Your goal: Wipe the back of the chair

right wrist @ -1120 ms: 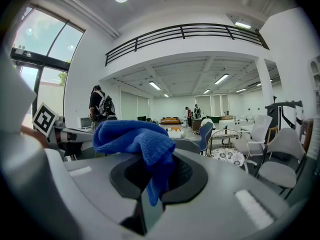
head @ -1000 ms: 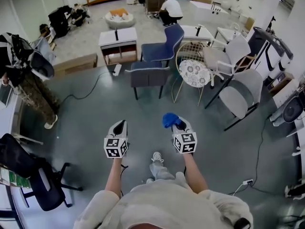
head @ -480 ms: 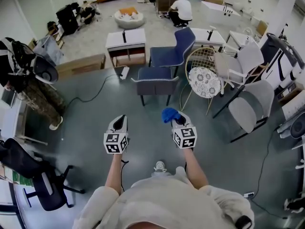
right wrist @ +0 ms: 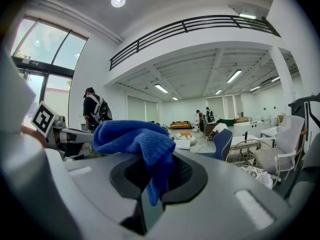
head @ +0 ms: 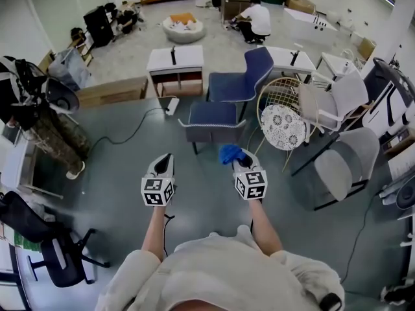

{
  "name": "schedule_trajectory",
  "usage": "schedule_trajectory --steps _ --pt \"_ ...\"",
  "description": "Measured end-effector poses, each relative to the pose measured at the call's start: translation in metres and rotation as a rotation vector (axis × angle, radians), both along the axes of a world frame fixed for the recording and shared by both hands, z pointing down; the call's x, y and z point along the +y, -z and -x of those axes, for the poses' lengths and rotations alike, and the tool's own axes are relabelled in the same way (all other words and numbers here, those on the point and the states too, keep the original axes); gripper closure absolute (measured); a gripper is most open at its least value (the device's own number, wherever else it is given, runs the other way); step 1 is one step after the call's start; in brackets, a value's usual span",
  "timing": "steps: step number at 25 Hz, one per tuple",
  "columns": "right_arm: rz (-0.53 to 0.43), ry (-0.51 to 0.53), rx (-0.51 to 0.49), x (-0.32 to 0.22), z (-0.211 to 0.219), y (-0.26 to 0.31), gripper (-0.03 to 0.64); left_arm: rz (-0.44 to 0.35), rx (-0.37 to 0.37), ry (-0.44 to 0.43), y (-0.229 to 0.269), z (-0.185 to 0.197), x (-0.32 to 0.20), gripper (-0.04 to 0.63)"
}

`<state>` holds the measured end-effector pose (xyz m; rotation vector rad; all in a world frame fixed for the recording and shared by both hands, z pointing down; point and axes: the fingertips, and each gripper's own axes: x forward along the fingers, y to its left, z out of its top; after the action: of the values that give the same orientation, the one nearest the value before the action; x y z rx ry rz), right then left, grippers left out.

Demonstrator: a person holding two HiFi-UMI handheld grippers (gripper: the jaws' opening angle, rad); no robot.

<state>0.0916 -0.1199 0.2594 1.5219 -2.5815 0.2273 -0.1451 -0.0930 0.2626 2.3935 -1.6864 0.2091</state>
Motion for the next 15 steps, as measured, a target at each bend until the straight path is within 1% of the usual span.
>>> schedule_trajectory --steps 6,11,15 --pt "0.020 0.008 -0.001 -0.017 0.002 -0.012 0.571 0.022 0.003 0.005 -0.012 -0.002 -0.014 0.595" --pt "0.061 0.004 0.006 -0.024 0.011 -0.034 0.571 0.070 0.009 0.003 -0.037 0.006 -0.020 0.595" --pt "0.100 -0.008 0.014 -0.036 0.026 -0.054 0.571 0.111 0.021 -0.014 -0.061 0.018 -0.037 0.595"
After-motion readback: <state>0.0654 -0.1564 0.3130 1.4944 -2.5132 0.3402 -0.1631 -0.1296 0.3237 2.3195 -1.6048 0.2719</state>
